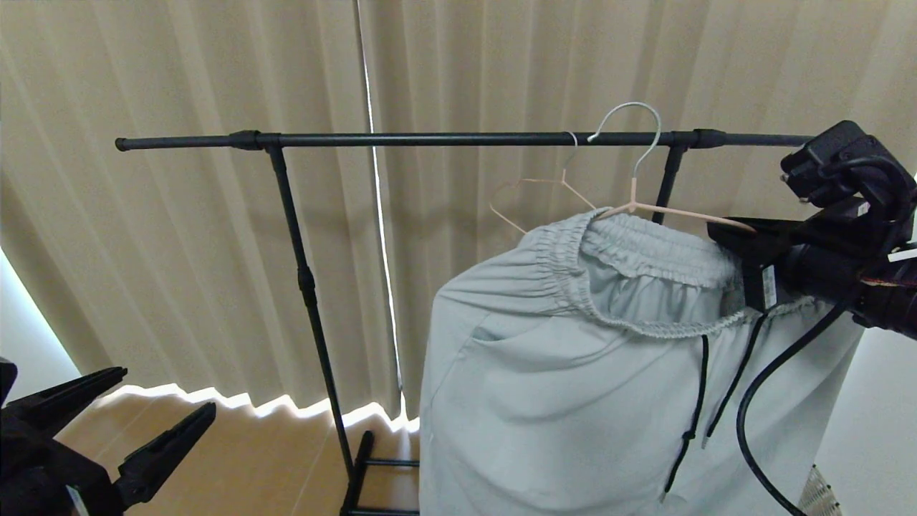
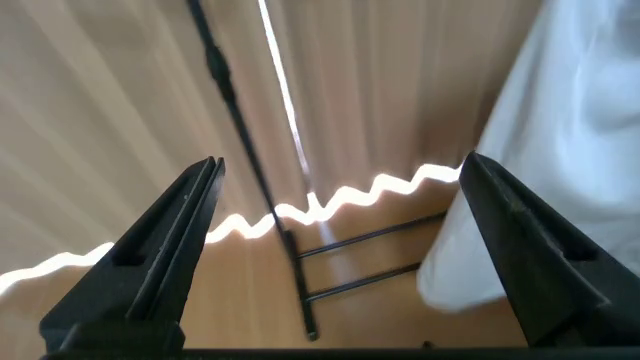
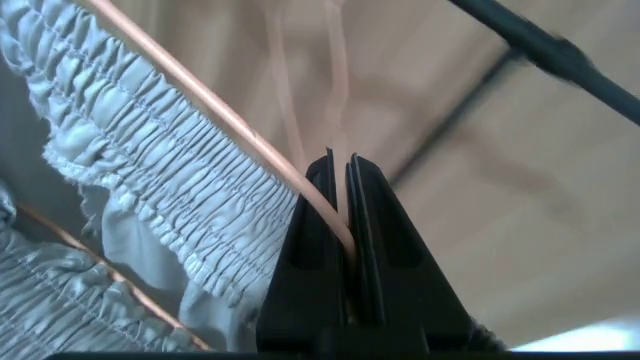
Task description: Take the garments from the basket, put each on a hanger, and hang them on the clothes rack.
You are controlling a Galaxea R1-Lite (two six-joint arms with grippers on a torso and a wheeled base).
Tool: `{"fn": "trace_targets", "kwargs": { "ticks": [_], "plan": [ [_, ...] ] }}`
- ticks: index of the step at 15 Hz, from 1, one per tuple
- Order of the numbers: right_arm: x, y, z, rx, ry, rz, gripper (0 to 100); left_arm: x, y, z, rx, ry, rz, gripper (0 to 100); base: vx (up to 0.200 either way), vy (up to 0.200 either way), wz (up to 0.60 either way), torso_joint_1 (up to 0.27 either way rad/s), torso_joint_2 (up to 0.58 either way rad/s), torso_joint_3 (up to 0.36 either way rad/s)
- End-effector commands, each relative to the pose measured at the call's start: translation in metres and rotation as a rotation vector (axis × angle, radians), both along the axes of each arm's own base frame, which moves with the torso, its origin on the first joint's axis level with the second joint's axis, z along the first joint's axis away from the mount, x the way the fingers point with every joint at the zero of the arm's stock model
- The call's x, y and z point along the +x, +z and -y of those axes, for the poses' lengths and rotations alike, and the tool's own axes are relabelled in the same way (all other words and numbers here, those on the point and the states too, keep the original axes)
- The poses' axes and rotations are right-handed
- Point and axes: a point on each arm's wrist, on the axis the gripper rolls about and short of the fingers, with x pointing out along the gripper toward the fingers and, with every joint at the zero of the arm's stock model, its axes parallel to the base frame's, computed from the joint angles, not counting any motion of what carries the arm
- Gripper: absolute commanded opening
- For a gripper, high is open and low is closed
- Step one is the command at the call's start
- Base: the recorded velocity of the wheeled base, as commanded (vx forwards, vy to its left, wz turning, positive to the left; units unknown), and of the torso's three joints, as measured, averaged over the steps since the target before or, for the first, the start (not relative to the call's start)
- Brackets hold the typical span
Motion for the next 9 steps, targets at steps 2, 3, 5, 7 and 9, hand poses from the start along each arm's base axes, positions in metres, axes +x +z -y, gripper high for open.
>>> {"fn": "trace_targets", "kwargs": {
  "ticks": [2,3,5,7,9],
  "plan": [
    [0.0017,-0.0016,0.0081,-0.014,-0.044,-0.035,0,-0.0007,0.0009,-0.0002,-0.001,-0.009,0.010,100,0.000,0.000,0.00,0.000,0.00,0.000],
    [0.0018,-0.0024,0.0093,-0.018,-0.050,-0.046,0,-0.0009,0.0015,0.0004,-0.007,-0.025,0.012,100,0.000,0.000,0.00,0.000,0.00,0.000],
    [0.0018,-0.0044,0.0107,-0.020,-0.056,-0.054,0,-0.0018,-0.0008,0.0011,-0.009,-0.054,0.003,100,0.000,0.000,0.00,0.000,0.00,0.000],
    [0.0009,-0.0046,0.0110,-0.020,-0.056,-0.054,0,-0.0018,-0.0006,0.0014,-0.010,-0.059,0.004,100,0.000,0.000,0.00,0.000,0.00,0.000],
    [0.0011,-0.0040,0.0113,-0.019,-0.058,-0.051,0,-0.0029,-0.0003,0.0030,-0.010,-0.075,0.007,100,0.000,0.000,0.00,0.000,0.00,0.000]
  ]
}}
